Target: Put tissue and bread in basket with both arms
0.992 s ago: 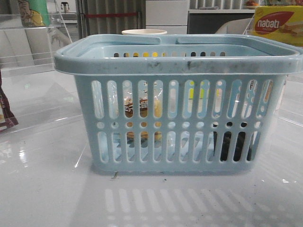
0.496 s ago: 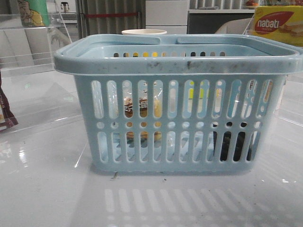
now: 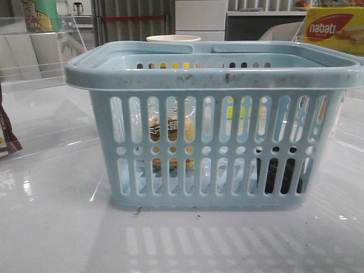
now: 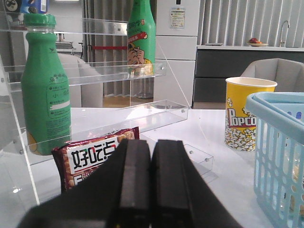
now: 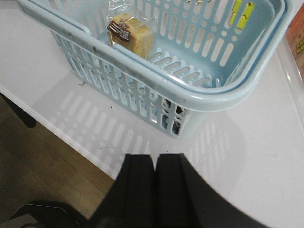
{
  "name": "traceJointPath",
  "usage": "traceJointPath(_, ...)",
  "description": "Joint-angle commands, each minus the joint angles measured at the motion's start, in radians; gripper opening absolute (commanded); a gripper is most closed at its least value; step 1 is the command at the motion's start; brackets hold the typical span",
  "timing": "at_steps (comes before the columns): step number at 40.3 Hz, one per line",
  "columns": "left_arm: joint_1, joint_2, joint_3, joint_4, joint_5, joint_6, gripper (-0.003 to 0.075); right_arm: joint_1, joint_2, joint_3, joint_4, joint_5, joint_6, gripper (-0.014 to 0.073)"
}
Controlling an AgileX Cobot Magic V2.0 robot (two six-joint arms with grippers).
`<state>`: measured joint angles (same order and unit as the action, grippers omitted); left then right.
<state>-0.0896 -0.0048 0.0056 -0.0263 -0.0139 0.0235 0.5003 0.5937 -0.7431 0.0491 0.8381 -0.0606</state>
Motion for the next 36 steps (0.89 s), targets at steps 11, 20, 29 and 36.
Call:
traceJointPath(11, -0.006, -0.019, 0.009, -0.010, -0.092, -0.001, 0.0092, -0.002, 0.003, -0.025, -0.001, -0.070, 0.000, 0.0056)
traceJointPath(20, -0.006, -0.019, 0.009, -0.010, -0.092, -0.001, 0.0092, -0.011, -0.023, -0.015, -0.001, -0.074, 0.000, 0.0056)
traceJointPath(29, -0.006, -0.019, 0.009, -0.010, -0.092, -0.001, 0.0092, -0.248, -0.180, 0.153, 0.008, -0.322, 0.000, 0.0056)
traceJointPath(36, -0.006, -0.019, 0.009, -0.010, -0.092, -0.001, 0.0092, -0.390, -0.376, 0.380, 0.008, -0.597, 0.000, 0.0056)
